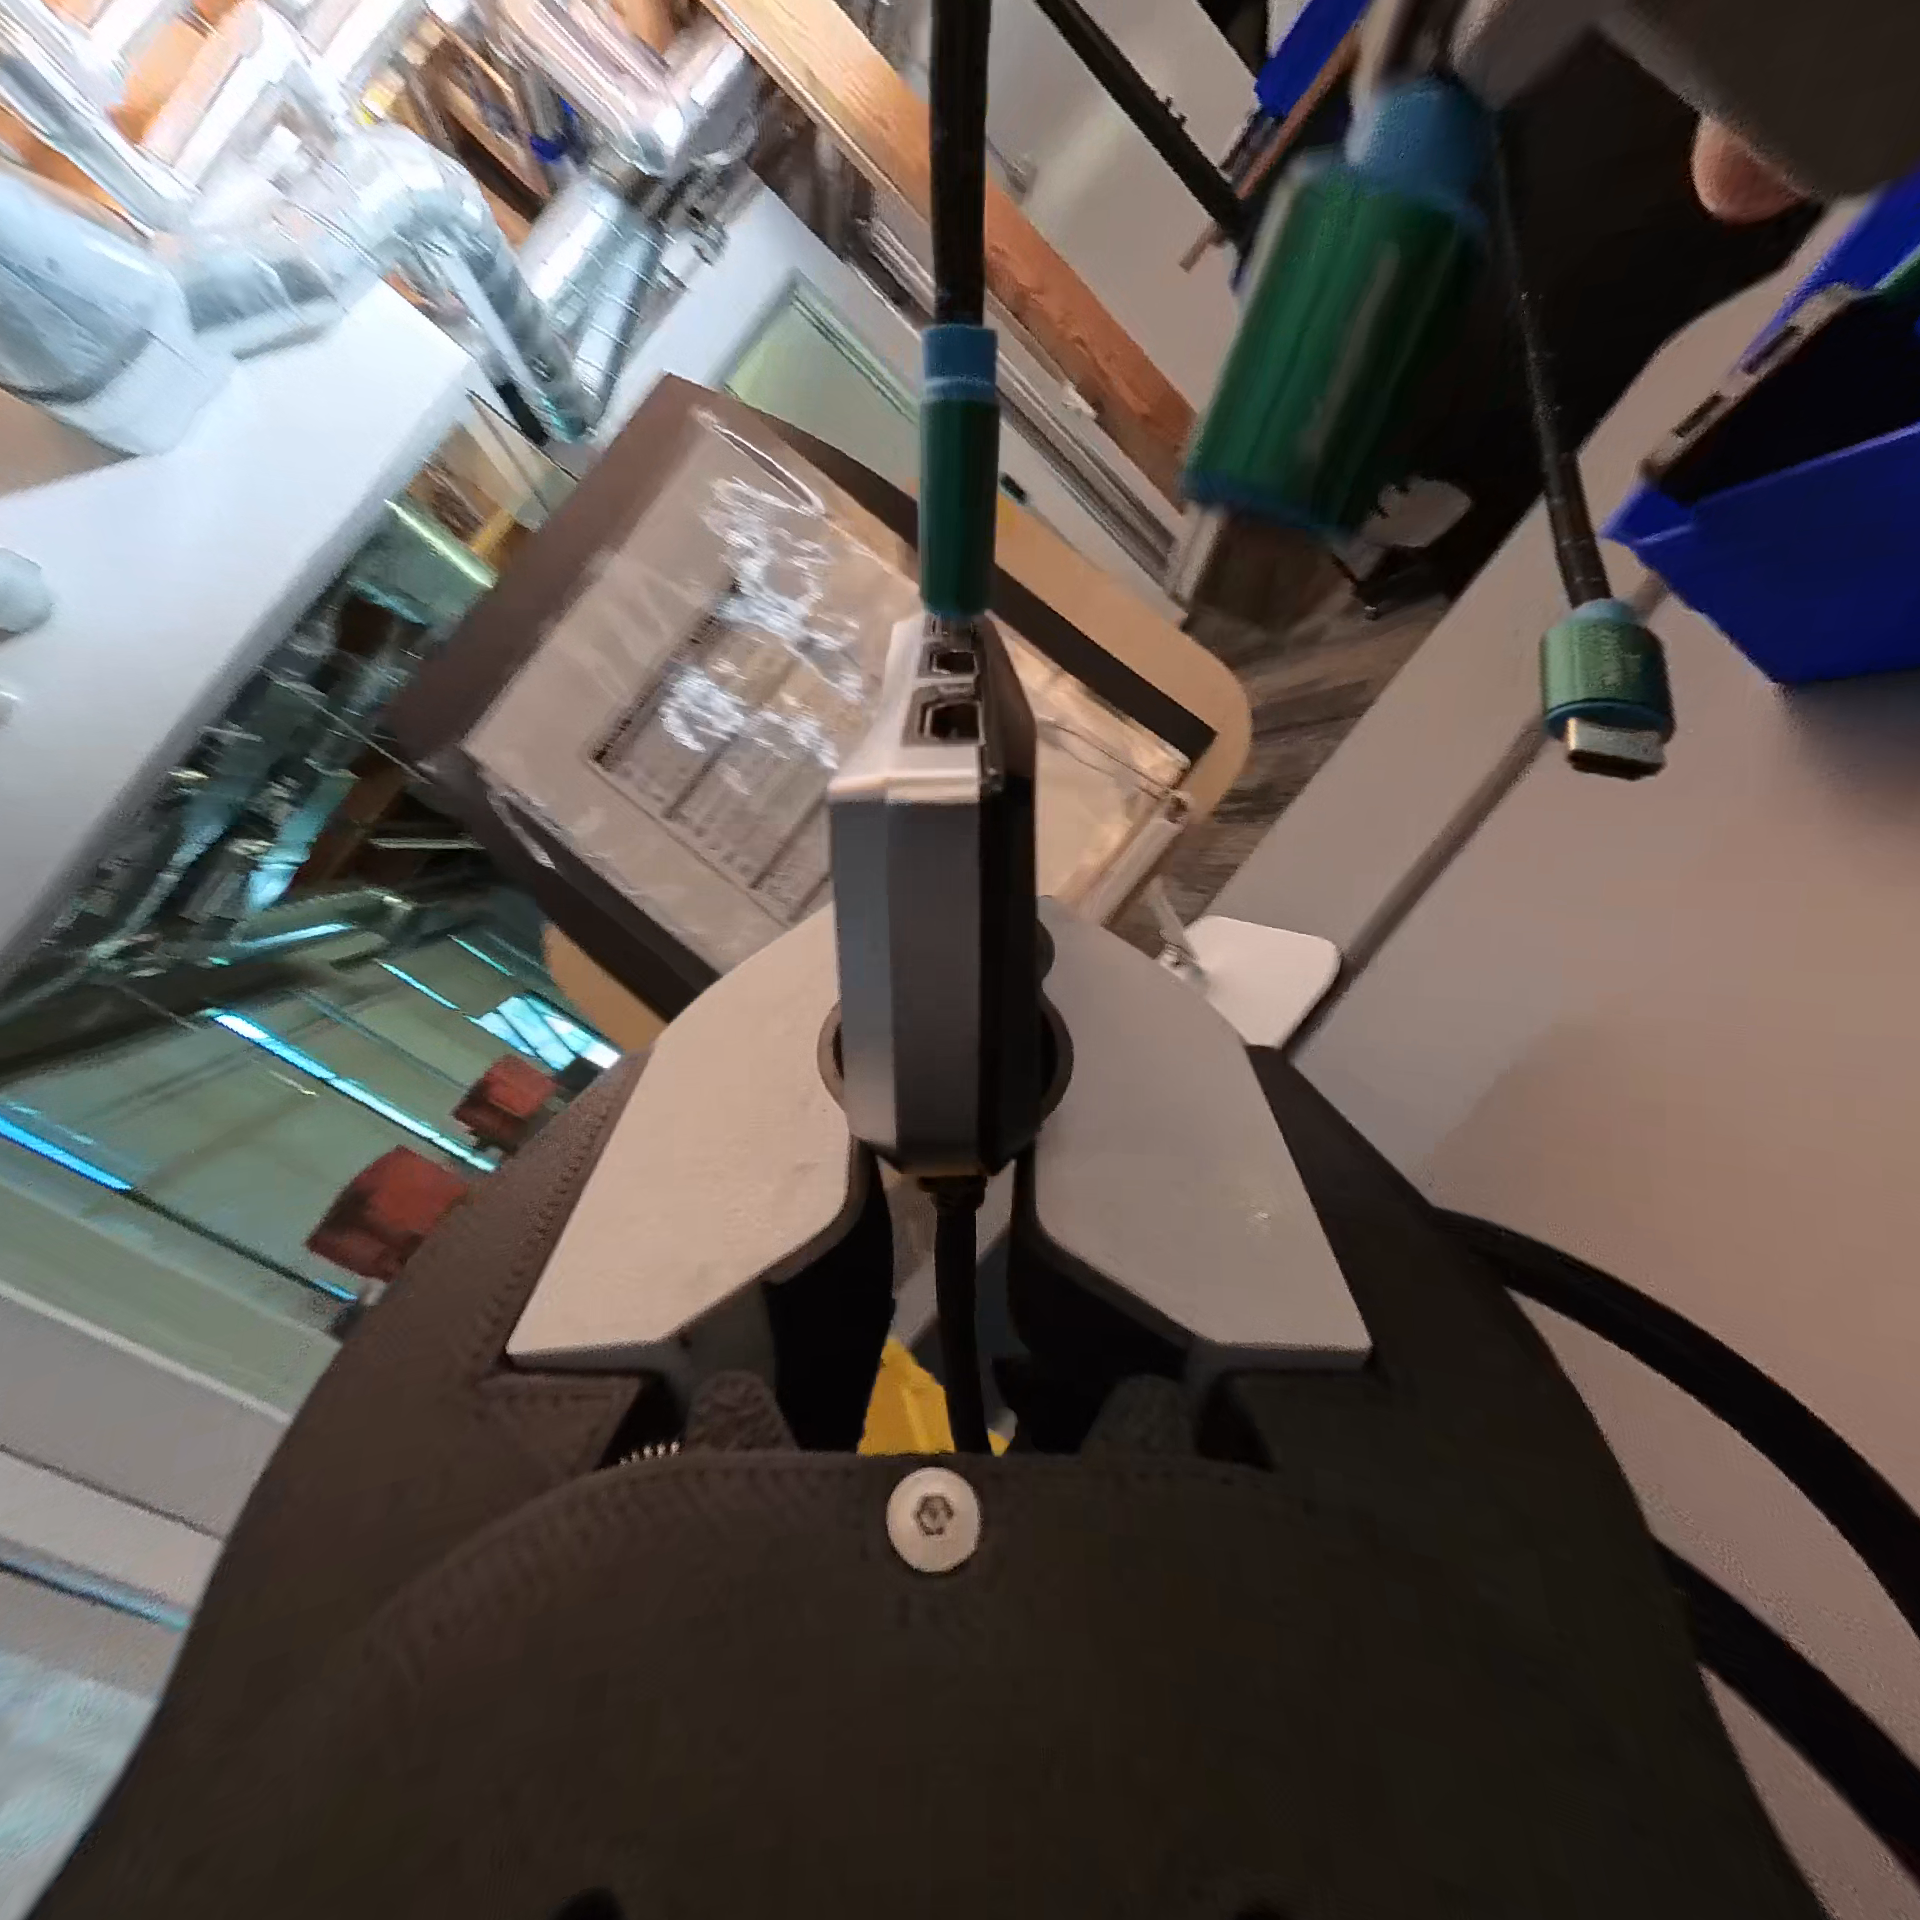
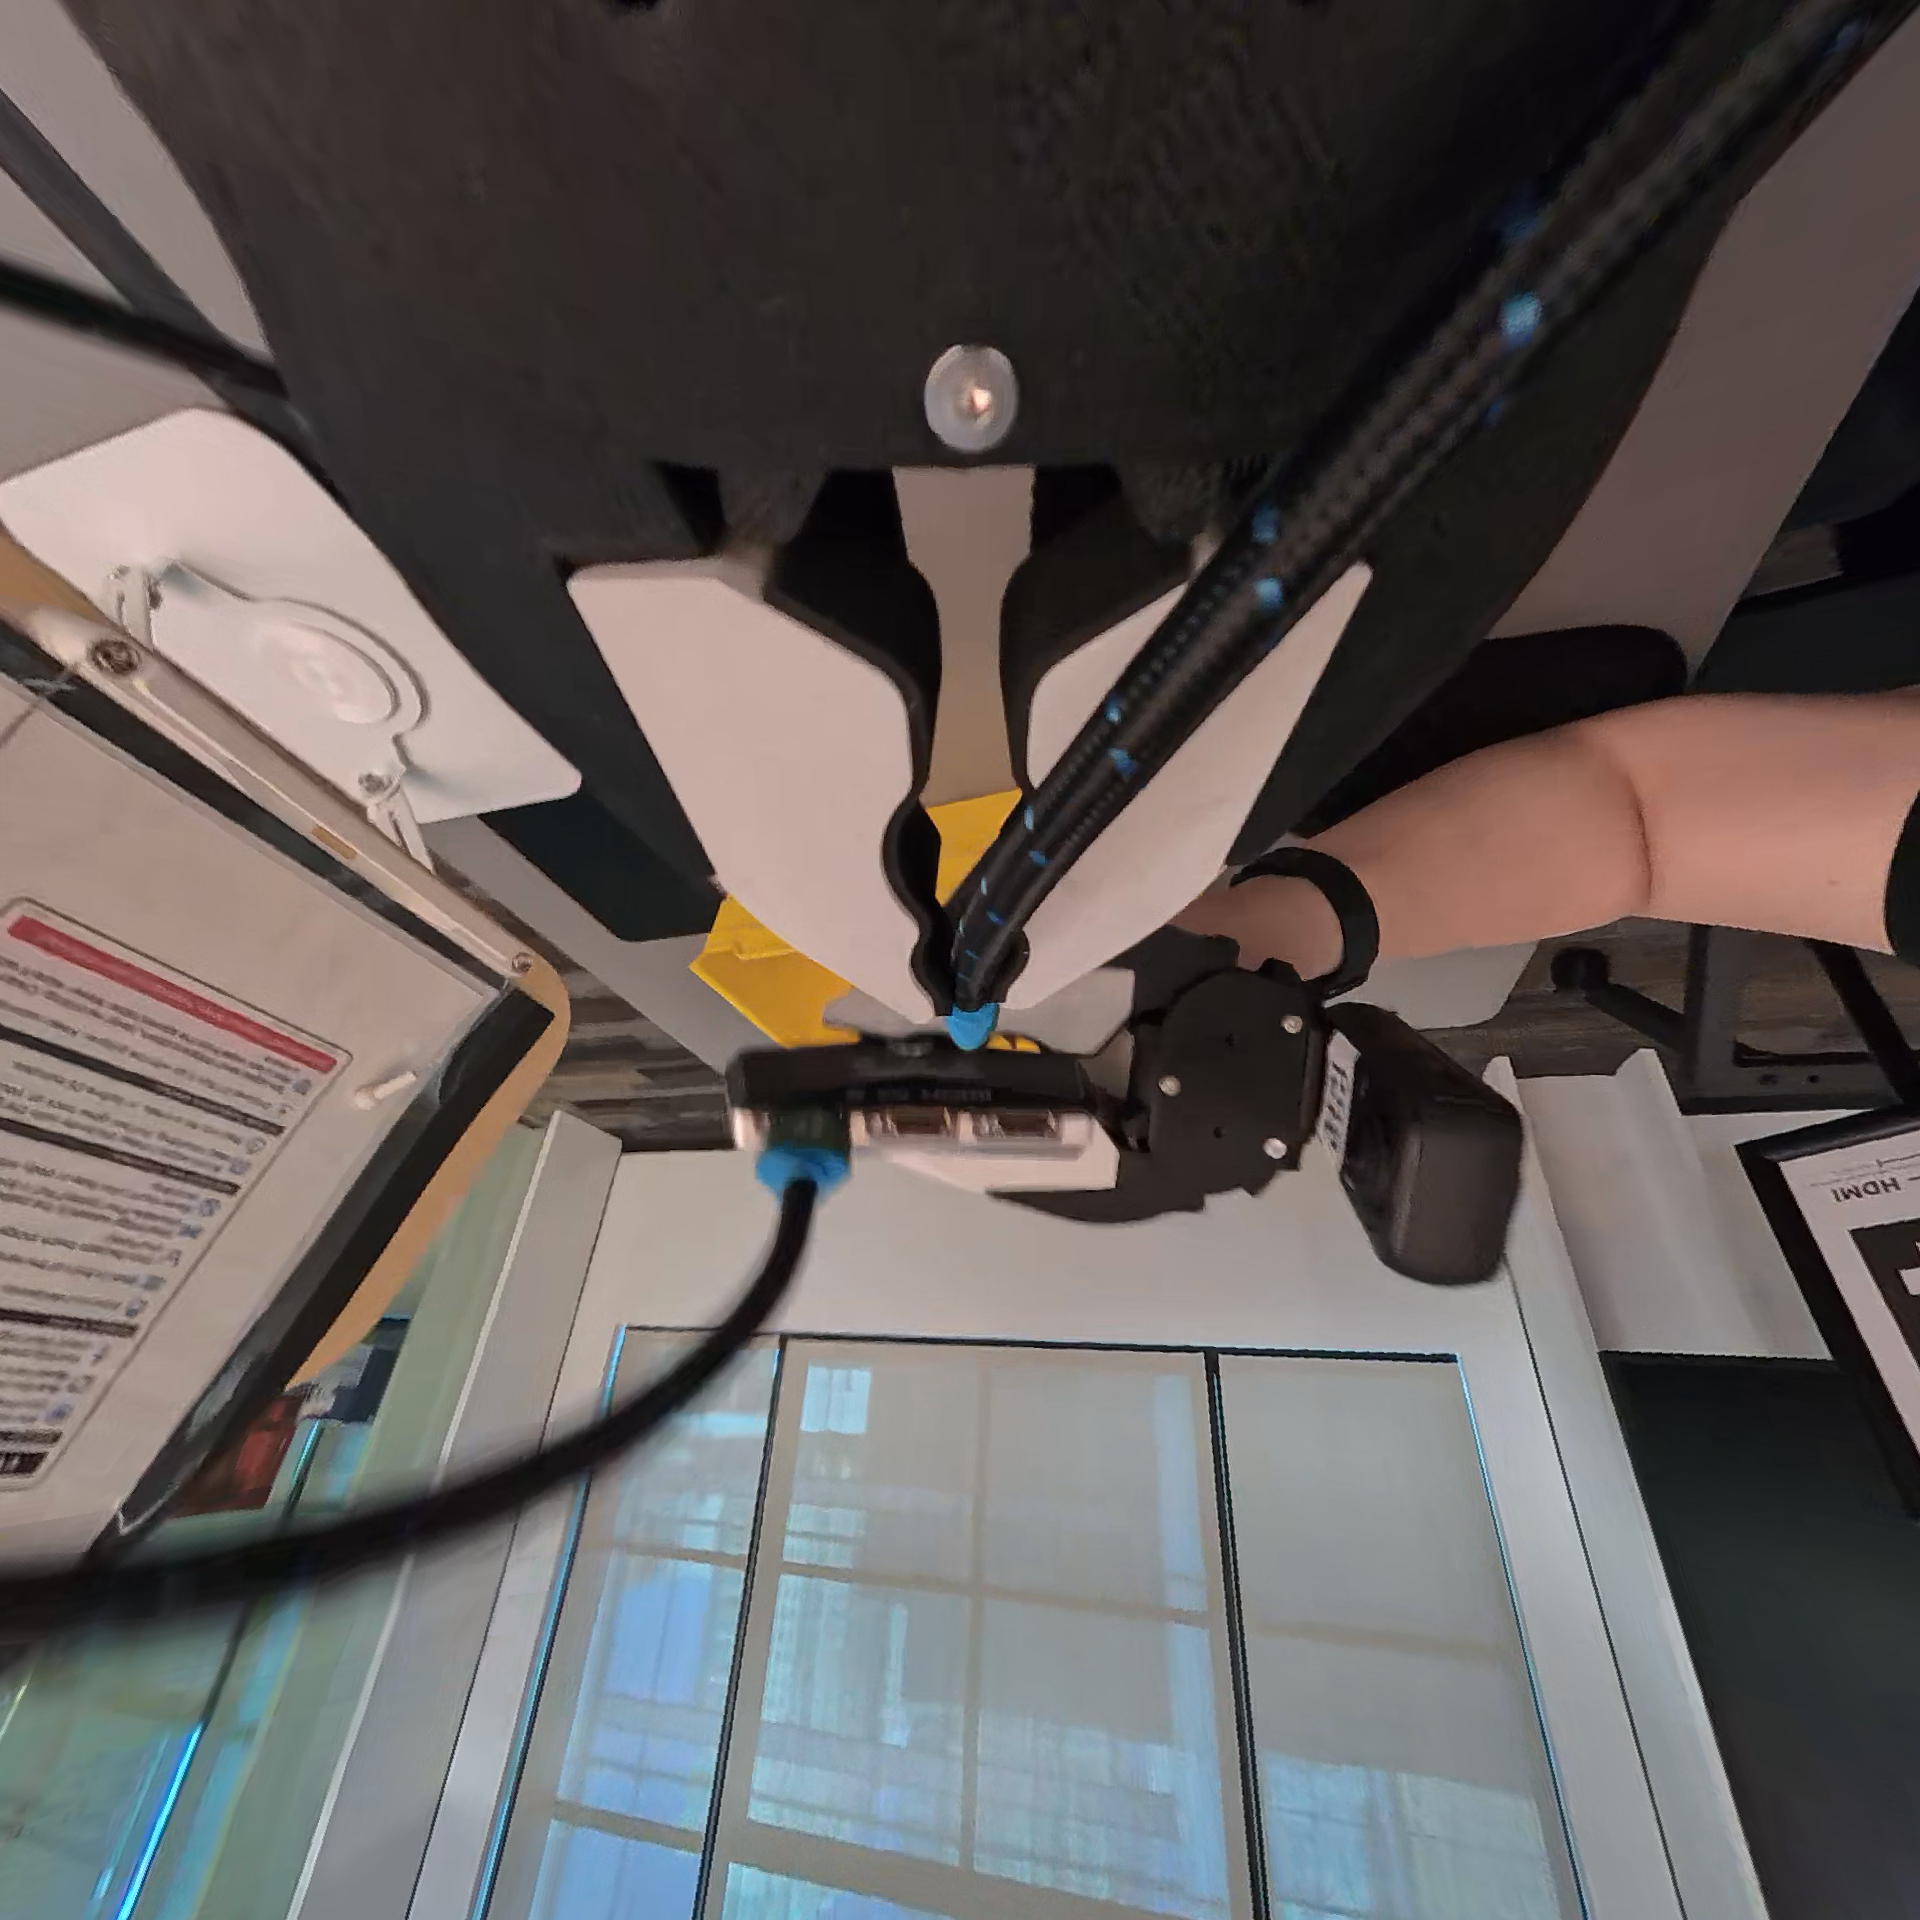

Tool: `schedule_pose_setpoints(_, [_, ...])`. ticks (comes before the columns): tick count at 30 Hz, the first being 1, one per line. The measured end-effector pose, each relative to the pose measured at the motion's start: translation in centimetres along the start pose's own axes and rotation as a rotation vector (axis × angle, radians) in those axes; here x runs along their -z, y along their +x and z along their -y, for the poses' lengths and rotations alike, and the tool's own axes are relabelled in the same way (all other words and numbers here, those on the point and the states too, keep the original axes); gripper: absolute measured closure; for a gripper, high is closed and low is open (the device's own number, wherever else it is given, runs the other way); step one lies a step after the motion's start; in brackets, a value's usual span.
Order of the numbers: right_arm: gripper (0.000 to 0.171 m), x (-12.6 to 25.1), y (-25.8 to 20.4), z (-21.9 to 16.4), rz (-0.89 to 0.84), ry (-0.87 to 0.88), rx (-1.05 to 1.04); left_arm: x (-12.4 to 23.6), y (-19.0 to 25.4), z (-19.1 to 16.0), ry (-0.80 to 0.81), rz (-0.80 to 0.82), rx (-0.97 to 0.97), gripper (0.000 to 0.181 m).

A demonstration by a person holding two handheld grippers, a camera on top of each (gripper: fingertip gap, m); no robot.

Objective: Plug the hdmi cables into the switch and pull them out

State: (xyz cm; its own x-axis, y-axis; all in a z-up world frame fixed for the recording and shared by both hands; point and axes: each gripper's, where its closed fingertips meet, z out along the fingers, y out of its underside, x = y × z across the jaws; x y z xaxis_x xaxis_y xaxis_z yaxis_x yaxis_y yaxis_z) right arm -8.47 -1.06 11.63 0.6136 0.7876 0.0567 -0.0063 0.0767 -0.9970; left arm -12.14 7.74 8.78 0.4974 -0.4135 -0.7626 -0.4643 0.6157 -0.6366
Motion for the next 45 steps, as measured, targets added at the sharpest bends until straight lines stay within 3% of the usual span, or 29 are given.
schedule_pose_setpoints(8, [0.164,3.2,-1.3,1.4,0.09,-0.098,0.02,-2.5,11.1,-5.7,-0.277,-0.394,0.082,0.159])
schedule_pose_setpoints(14, [0.164,3.9,0.9,0.6,0.025,-0.127,-0.045,-2.9,12.5,-7.1,-0.292,-0.403,0.11,0.159])
schedule_pose_setpoints(19, [0.164,2.9,2.6,-0.7,-0.024,-0.122,-0.118,-3.0,9.1,-6.0,-0.223,-0.228,0.061,0.16])
schedule_pose_setpoints(23, [0.164,1.6,2.3,-0.2,-0.035,-0.036,-0.161,-2.3,4.5,-3.8,-0.146,0.04,-0.076,0.16])
schedule_pose_setpoints(32, [0.164,1.4,-2.0,3.9,0.183,0.197,-0.34,3.6,-6.1,3.0,0.069,0.538,-0.256,0.16])
schedule_pose_setpoints(39, [0.164,2.3,-5.3,6.8,0.375,0.329,-0.547,7.9,-8.9,7.2,0.176,0.757,-0.444,0.16])
schedule_pose_setpoints(45, [0.164,2.3,-6.7,8.0,0.281,0.424,-0.577,9.7,-9.5,8.7,0.173,0.898,-0.669,0.16])
